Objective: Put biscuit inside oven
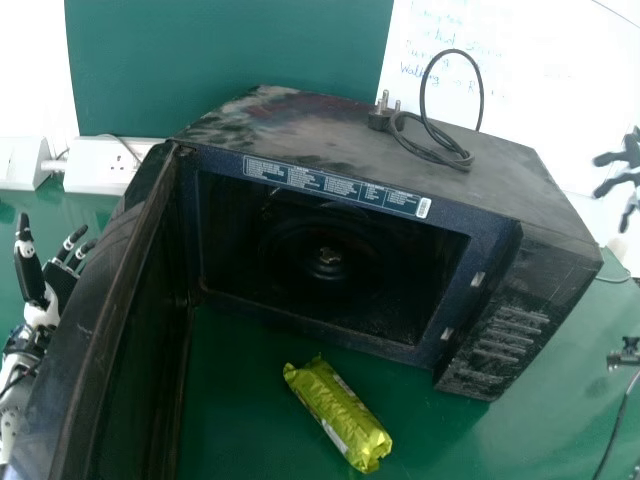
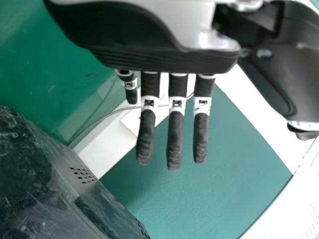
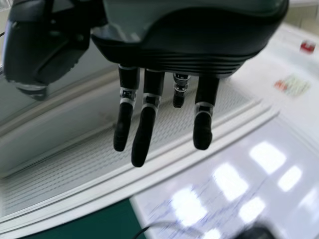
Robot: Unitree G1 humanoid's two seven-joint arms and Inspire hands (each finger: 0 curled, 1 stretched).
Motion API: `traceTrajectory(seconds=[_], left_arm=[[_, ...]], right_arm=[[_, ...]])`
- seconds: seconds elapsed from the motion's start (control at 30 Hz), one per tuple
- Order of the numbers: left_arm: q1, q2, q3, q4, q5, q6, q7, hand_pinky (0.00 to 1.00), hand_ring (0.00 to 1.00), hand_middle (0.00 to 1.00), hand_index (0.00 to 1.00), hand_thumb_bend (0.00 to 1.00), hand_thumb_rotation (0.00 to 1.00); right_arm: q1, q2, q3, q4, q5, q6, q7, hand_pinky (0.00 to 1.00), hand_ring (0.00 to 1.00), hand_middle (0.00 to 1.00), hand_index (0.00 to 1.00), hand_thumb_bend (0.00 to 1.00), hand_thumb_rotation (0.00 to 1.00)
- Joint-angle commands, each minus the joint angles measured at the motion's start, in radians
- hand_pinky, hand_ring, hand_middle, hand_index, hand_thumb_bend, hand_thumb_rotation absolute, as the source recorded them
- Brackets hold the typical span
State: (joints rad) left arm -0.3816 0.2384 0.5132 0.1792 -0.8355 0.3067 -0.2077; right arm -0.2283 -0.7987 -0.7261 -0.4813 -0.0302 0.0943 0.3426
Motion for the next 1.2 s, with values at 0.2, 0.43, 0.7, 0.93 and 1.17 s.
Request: traceTrajectory(seconds=[0.2, 0.43, 0.7, 0.93, 1.17], left_arm=[[-0.004, 0.002, 0.010, 0.002, 0.005, -0.001, -0.006, 0.24, 0.32, 0.41, 0.49, 0.52, 0.08], [-0.006, 0.000, 0.014, 0.003, -0.001, 0.003, -0.005, 0.24, 0.32, 0.41, 0.49, 0.52, 0.08], [-0.006, -0.005, 0.011, 0.000, 0.007, 0.000, 0.003, 0.24, 0.32, 0.41, 0.49, 0.52, 0.08], [-0.005, -0.010, 0.008, -0.002, 0.008, -0.004, -0.002, 0.24, 0.32, 0.41, 0.49, 0.52, 0.08], [-0.010, -0.013, 0.006, 0.002, 0.006, 0.001, -0.003, 0.24, 0.32, 0.41, 0.49, 0.52, 0.08]], right_arm=[[0.053, -0.122, -0.040, 0.120, 0.221, -0.194, 0.281, 0.28, 0.37, 0.46, 0.65, 0.68, 0.34], [0.067, -0.193, -0.034, 0.205, 0.337, -0.277, 0.457, 0.37, 0.44, 0.56, 0.76, 0.69, 0.38], [0.107, -0.276, 0.058, 0.148, 0.356, -0.251, 0.584, 0.45, 0.62, 0.70, 0.79, 0.88, 0.56], [0.068, -0.255, 0.175, 0.116, 0.441, -0.190, 0.611, 0.49, 0.60, 0.66, 0.74, 0.90, 0.53], [0.044, -0.358, 0.213, 0.042, 0.323, -0.136, 0.618, 0.46, 0.58, 0.65, 0.71, 1.00, 0.49]])
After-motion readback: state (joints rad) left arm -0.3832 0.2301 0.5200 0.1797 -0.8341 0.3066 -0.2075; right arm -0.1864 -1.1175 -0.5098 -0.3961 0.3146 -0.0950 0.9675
